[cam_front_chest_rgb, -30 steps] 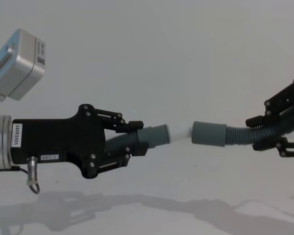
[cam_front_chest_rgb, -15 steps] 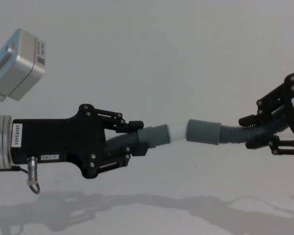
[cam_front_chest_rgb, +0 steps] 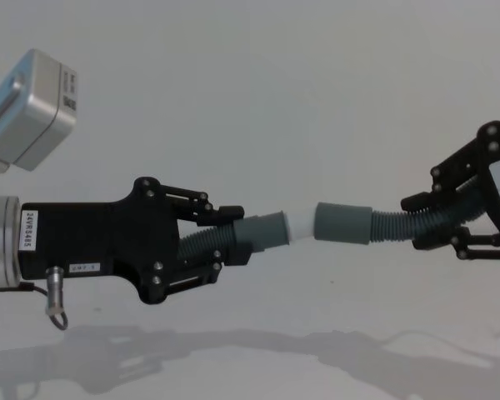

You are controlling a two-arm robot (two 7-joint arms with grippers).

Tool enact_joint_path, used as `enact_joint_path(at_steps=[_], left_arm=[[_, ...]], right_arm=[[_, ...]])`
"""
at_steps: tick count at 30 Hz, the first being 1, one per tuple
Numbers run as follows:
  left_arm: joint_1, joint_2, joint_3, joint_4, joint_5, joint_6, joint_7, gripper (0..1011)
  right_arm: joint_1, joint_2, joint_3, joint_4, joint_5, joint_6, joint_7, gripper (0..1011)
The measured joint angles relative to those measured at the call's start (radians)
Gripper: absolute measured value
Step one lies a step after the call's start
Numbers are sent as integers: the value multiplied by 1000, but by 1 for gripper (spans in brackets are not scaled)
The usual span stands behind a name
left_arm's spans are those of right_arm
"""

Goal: Use both hands to pick up one end of the pipe from the table, align the ends, and insert them.

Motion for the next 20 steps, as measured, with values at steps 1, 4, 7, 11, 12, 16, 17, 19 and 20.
enact_joint_path(at_steps=[1, 4, 7, 11, 12, 16, 17, 19, 20], left_arm=[[0, 0, 0, 0, 0, 0, 0, 345], [0, 0, 0, 0, 0, 0, 0, 345], [0, 0, 0, 0, 0, 0, 0, 345], [0, 0, 0, 0, 0, 0, 0, 345], [0, 0, 0, 0, 0, 0, 0, 345], [0, 0, 0, 0, 0, 0, 0, 345], [0, 0, 0, 0, 0, 0, 0, 345], [0, 0, 0, 0, 0, 0, 0, 345], [0, 0, 0, 0, 0, 0, 0, 345]], right_arm=[[0, 0, 0, 0, 0, 0, 0, 287], [15, -6, -9, 10, 1, -4, 6, 286], [22, -9, -13, 14, 2, -6, 8, 286], [22, -9, -13, 14, 2, -6, 8, 286], [22, -9, -13, 14, 2, -6, 8, 286], [26, -11, -15, 17, 3, -7, 8, 286], [26, -11, -15, 17, 3, -7, 8, 286], [29, -12, -17, 18, 4, -8, 9, 286], [29, -12, -17, 18, 4, -8, 9, 286]])
